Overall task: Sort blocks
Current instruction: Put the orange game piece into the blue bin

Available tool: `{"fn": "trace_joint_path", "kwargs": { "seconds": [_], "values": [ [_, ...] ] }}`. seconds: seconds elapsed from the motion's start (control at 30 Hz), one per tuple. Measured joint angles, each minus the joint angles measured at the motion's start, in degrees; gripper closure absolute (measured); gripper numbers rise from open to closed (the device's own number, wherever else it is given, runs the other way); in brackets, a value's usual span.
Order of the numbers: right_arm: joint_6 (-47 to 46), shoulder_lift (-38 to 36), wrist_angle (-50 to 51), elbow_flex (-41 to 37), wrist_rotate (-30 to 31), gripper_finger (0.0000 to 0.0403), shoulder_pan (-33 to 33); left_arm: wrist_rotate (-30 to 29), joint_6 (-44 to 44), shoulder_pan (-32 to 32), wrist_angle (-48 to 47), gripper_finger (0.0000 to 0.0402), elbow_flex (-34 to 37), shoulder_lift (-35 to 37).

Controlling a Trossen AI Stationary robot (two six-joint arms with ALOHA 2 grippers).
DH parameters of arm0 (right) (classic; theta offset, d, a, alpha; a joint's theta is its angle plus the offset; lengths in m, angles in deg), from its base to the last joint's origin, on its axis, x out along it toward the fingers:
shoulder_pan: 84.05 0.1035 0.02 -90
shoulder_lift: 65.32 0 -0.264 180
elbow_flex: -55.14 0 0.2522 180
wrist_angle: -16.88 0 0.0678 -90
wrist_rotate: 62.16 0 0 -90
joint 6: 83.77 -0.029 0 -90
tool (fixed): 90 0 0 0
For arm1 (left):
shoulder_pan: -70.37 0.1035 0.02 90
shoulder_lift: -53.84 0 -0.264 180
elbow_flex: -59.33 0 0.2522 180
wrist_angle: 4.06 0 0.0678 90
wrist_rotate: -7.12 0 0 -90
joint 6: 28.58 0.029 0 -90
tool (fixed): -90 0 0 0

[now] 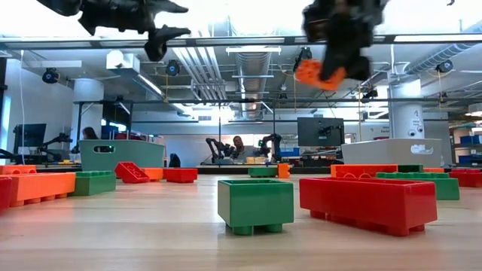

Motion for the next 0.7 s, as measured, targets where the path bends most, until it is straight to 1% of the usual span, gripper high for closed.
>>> {"fn": "trace_joint_path", "kwargs": {
  "seconds": [0.2, 0.3, 0.43, 0.57, 0.7],
  "values": [
    [14.26, 8.19, -4.90, 7.53, -8.63, 0.0318, -8.85, 0.00, 0.02, -4.13, 2.61, 0.0228, 0.00, -2.10],
    [20.06, 12.19, -5.77, 11.22, -13.08, 0.0318, -11.29, -0.02, 0.05, -5.10, 2.62, 0.0228, 0.00, -3.18],
    [26.43, 17.26, -5.78, 16.40, -16.73, 0.0318, -12.79, 0.26, 1.34, -6.11, 2.70, 0.0228, 0.00, -4.76],
    [33.61, 21.29, -5.58, 21.14, -17.99, 0.0318, -13.73, 3.04, 5.71, -7.94, 2.71, 0.0228, 0.00, -6.96],
    [40.29, 22.91, -5.22, 24.29, -17.98, 0.0318, -15.12, 4.39, 8.65, -10.06, 2.67, 0.0228, 0.00, -9.07]
  ]
}}
